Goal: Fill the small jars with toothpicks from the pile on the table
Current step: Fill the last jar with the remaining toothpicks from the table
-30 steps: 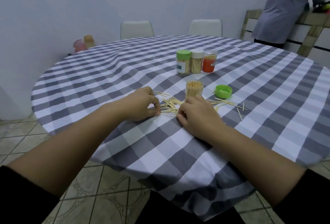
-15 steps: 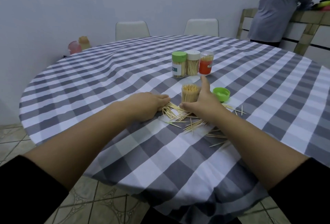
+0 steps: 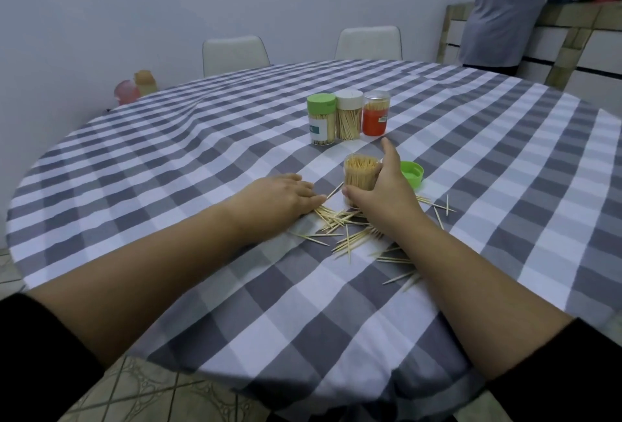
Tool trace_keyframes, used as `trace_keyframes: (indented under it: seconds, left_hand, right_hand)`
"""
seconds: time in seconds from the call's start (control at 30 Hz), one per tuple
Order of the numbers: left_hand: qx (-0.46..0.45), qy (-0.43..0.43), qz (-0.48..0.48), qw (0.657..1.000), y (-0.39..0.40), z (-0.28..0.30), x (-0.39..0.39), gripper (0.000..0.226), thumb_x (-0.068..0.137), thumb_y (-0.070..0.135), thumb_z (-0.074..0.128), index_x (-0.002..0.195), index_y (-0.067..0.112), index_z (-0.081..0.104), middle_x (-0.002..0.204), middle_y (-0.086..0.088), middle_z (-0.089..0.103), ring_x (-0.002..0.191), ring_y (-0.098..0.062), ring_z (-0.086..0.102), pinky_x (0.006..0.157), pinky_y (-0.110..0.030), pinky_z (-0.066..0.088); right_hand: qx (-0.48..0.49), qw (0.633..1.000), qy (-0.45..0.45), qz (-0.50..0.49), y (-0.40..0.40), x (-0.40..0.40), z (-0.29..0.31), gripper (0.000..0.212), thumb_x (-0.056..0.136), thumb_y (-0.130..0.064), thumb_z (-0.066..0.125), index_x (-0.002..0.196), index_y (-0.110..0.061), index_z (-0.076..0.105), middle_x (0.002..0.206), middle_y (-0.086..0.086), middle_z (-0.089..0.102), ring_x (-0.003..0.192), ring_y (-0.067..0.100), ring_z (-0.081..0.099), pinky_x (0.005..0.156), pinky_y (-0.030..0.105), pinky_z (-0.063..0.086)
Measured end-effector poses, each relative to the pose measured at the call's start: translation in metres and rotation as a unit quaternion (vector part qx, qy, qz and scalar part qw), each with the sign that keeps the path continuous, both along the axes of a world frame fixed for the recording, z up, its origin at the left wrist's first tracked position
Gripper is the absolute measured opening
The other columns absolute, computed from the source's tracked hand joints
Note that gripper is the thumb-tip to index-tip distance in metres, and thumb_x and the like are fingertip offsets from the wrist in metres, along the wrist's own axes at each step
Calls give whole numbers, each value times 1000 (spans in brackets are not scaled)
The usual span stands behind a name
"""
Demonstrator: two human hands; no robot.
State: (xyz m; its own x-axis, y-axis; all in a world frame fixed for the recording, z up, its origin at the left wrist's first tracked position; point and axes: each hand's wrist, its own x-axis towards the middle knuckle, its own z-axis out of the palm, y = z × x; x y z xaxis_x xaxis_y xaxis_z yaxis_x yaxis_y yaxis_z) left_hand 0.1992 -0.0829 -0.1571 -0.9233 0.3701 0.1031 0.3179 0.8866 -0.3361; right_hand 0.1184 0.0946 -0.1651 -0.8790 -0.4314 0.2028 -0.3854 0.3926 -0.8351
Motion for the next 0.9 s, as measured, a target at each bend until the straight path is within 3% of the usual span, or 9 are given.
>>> trace_keyframes:
  seconds: [0.07,0.2,0.3,0.4,0.5,0.63,0.77,0.83,0.9]
  left_hand:
    - [-18,1,5,1000,3,-3,1,49,96,9,49,144,11,40,133,-11,56,119,-28,55,104,-37,43]
    - [-4,-25,97,995,8,-7,0,57,100,13,39,152,19,16,146,-6,39,121,-24,51,97,-35,46]
    - [90,-6,131,987,2,-10,1,51,99,12,41,148,17,29,138,-6,46,113,-25,55,92,-34,46]
    - [242,45,175,953,0,-8,2,30,99,10,40,125,13,55,121,-7,55,106,-23,54,86,-24,39]
    - [386,53,238,890,4,0,0,15,101,13,36,97,21,48,105,-2,56,99,-18,54,82,-24,36]
    - [529,80,246,808,5,13,-9,12,102,17,37,104,18,49,102,-1,60,97,-14,58,86,-28,44]
    - [749,81,190,630,12,27,-20,16,101,4,37,99,13,51,90,-5,60,82,-13,61,89,-27,51]
    - [796,76,158,579,18,32,-24,17,101,4,36,97,14,50,80,-4,59,81,-16,62,85,-26,51]
    - [817,75,140,554,24,35,-29,17,102,7,36,97,15,50,78,-3,60,90,-21,63,88,-29,49]
  right_hand:
    - [4,1000,-1,3,0,0,1,97,83,-25,71,150,-30,0,146,6,38,133,26,38,112,48,28]
    - [4,1000,-3,9,2,-1,0,99,82,-25,72,150,-29,1,148,6,36,134,26,38,111,47,30]
    - [-1,1000,-8,11,3,-3,-1,100,81,-24,73,150,-30,1,148,7,36,133,26,39,109,43,35]
    - [-1,1000,-15,17,3,-4,-1,98,82,-24,73,150,-30,3,148,7,37,132,26,40,107,42,37]
    - [-4,999,-19,32,3,-3,-1,98,81,-24,73,150,-30,4,142,7,43,128,26,44,105,43,39]
    - [0,997,-19,70,0,2,-2,97,82,-23,71,150,-31,3,141,5,45,124,24,48,104,43,41]
    - [5,996,-13,93,-1,4,-3,94,84,-23,69,150,-31,2,145,3,41,128,21,44,107,38,38]
    - [5,995,-12,95,-1,4,-3,94,84,-23,69,150,-31,2,144,3,42,127,21,45,106,37,38]
    - [7,995,-11,95,-1,4,-3,94,84,-24,69,150,-32,2,142,3,44,125,22,47,105,39,39]
